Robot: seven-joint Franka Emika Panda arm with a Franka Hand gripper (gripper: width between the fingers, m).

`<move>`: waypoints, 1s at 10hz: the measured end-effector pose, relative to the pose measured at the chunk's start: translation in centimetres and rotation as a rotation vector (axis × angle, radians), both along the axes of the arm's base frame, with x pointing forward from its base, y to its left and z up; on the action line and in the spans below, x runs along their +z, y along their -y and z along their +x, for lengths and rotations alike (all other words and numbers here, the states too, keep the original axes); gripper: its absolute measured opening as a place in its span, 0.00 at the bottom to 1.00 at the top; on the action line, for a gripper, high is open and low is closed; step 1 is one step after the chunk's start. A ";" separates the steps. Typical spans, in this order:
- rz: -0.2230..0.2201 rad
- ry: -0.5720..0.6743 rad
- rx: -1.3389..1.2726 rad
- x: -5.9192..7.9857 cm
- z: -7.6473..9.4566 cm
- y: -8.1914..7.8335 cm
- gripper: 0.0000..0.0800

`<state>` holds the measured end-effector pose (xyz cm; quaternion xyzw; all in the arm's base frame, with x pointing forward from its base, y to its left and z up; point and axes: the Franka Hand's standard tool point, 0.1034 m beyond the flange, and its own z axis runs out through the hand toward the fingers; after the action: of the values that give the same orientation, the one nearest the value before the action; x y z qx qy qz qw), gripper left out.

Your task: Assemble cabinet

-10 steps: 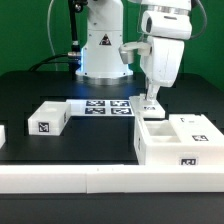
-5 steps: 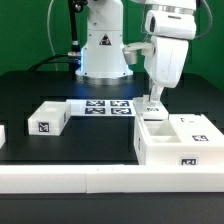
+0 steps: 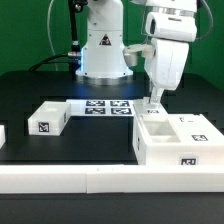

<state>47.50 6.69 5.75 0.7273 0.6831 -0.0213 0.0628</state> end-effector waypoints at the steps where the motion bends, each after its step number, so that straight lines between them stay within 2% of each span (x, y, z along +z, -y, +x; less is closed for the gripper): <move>1: 0.000 0.002 0.004 0.0 0.2 0.0 0.08; 6: -0.008 -0.003 0.019 0.0 1.1 0.5 0.08; 8: -0.019 -0.004 0.005 0.3 2.7 0.4 0.08; 10: -0.030 -0.018 0.011 0.4 3.5 0.6 0.08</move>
Offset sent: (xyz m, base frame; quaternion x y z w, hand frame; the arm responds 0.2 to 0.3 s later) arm 0.0198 0.0010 -0.0063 0.0268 0.0146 -0.0818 0.9962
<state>51.02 6.12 6.14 0.7222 0.6874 -0.0377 0.0677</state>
